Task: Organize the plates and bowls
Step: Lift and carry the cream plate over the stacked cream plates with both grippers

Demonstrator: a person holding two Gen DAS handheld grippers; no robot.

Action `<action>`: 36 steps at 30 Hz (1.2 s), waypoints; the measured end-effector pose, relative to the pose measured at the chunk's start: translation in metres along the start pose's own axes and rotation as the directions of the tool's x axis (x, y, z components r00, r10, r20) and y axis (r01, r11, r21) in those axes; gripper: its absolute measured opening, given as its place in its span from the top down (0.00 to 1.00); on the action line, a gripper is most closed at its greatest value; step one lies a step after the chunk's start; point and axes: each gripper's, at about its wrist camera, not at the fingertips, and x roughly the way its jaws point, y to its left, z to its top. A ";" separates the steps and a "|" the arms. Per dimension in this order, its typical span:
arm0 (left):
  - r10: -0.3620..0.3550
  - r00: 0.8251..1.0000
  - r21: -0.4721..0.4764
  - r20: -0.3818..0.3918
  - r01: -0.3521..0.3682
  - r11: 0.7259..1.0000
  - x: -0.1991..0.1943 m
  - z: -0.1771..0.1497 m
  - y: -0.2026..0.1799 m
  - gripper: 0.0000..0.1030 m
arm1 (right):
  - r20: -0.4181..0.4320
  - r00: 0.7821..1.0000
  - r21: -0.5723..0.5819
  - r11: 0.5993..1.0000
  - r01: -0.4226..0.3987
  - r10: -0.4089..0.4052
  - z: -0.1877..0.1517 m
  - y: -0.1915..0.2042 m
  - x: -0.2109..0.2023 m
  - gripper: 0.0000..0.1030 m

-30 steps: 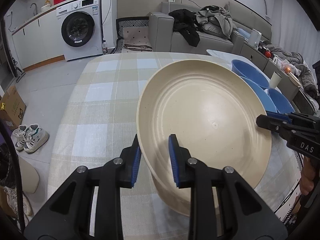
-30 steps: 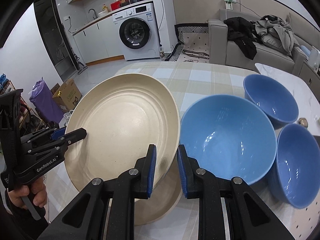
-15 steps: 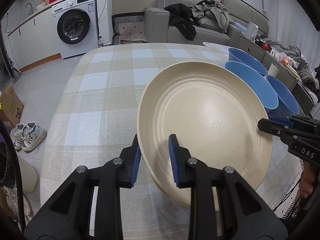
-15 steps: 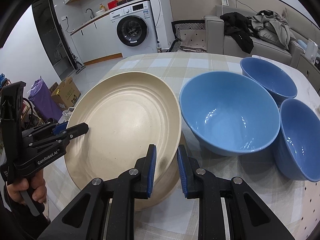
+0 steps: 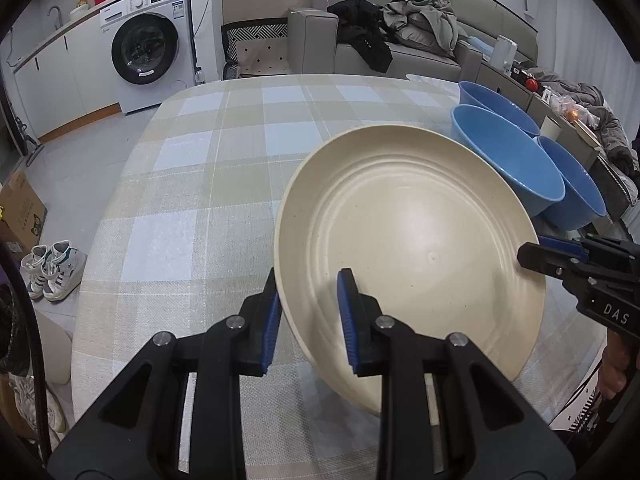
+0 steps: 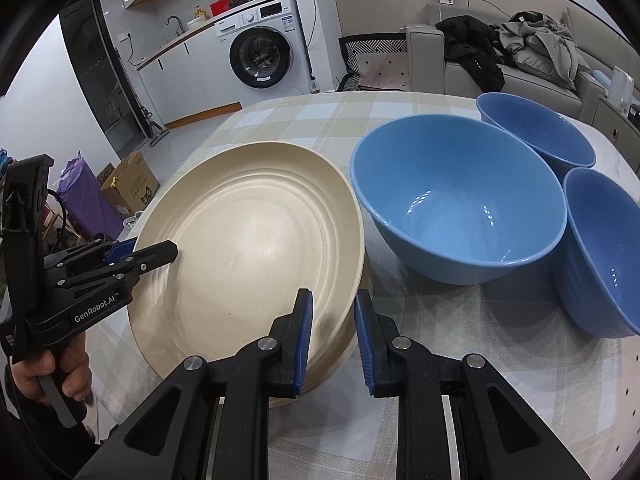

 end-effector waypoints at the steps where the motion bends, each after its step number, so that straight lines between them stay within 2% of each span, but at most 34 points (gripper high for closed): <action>1: 0.001 1.000 0.000 0.002 -0.001 1.000 0.001 0.000 0.000 0.78 | 0.000 1.000 0.001 1.000 -0.001 0.001 0.001 0.000 0.001 0.78; 5: 0.012 1.000 0.002 0.000 -0.012 1.000 0.006 0.001 0.000 0.78 | -0.002 1.000 -0.006 1.000 0.002 -0.002 -0.001 0.000 0.004 0.78; 11: 0.040 0.999 0.026 0.008 -0.040 0.999 0.013 -0.001 -0.004 0.78 | -0.012 0.999 -0.038 0.998 0.047 -0.048 -0.007 0.006 0.017 0.78; 30: 0.060 0.998 0.060 -0.019 -0.059 0.996 0.032 -0.008 -0.007 0.75 | -0.001 0.999 -0.037 0.999 0.034 -0.034 -0.017 0.002 0.023 0.78; 36: 0.068 0.997 0.071 -0.023 -0.066 0.995 0.035 -0.008 -0.007 0.75 | 0.002 0.999 -0.050 0.997 0.052 -0.052 -0.018 0.005 0.025 0.77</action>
